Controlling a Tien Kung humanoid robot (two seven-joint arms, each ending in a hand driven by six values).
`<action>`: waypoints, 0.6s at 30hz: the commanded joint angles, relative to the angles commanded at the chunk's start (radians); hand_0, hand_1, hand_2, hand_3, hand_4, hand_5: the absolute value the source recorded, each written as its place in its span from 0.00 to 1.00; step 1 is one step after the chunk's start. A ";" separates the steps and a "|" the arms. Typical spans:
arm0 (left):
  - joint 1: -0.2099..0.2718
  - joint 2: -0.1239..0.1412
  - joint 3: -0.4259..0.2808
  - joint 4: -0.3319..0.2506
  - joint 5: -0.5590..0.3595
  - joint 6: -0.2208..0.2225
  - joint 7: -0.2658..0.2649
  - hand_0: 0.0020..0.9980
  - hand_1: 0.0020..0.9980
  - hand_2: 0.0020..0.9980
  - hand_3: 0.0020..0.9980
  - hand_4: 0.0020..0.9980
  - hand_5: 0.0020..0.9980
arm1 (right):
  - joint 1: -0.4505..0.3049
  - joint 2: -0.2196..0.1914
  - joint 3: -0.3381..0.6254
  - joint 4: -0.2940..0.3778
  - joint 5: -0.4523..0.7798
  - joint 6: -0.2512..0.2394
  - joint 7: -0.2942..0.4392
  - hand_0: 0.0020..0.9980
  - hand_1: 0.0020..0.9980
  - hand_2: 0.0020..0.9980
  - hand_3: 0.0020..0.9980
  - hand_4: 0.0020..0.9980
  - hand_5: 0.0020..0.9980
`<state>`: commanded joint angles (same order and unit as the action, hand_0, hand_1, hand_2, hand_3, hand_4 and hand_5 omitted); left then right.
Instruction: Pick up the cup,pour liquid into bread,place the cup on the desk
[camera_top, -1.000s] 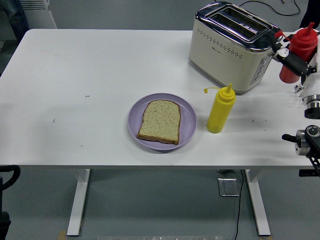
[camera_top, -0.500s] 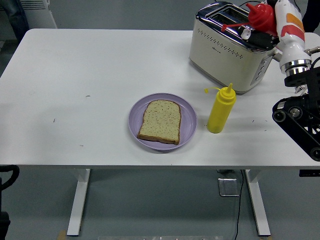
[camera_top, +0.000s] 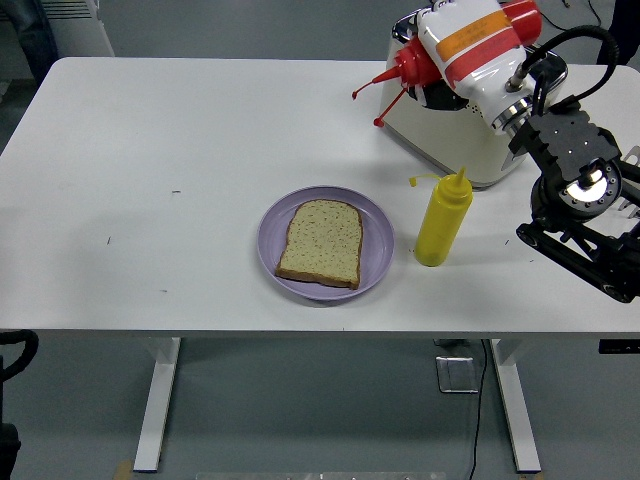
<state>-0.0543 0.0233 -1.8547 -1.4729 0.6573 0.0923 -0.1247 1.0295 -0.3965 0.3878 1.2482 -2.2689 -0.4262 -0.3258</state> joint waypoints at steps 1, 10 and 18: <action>0.001 0.000 -0.001 0.000 0.000 0.000 0.000 0.72 0.74 0.75 0.68 0.66 1.00 | 0.004 -0.001 -0.008 -0.005 0.000 0.000 0.001 0.02 0.04 0.17 0.30 0.86 0.34; 0.001 0.001 -0.004 0.000 0.000 0.000 0.000 0.72 0.74 0.75 0.68 0.66 1.00 | 0.020 -0.020 0.033 -0.021 0.000 -0.006 0.006 0.02 0.05 0.18 0.31 0.84 0.33; 0.001 0.000 -0.002 0.000 -0.001 0.000 0.000 0.72 0.74 0.75 0.68 0.66 1.00 | 0.044 -0.009 -0.113 -0.013 0.000 -0.003 0.010 0.03 0.05 0.18 0.31 0.83 0.33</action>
<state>-0.0536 0.0231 -1.8562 -1.4728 0.6565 0.0922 -0.1250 1.0739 -0.4053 0.2744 1.2356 -2.2689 -0.4288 -0.3163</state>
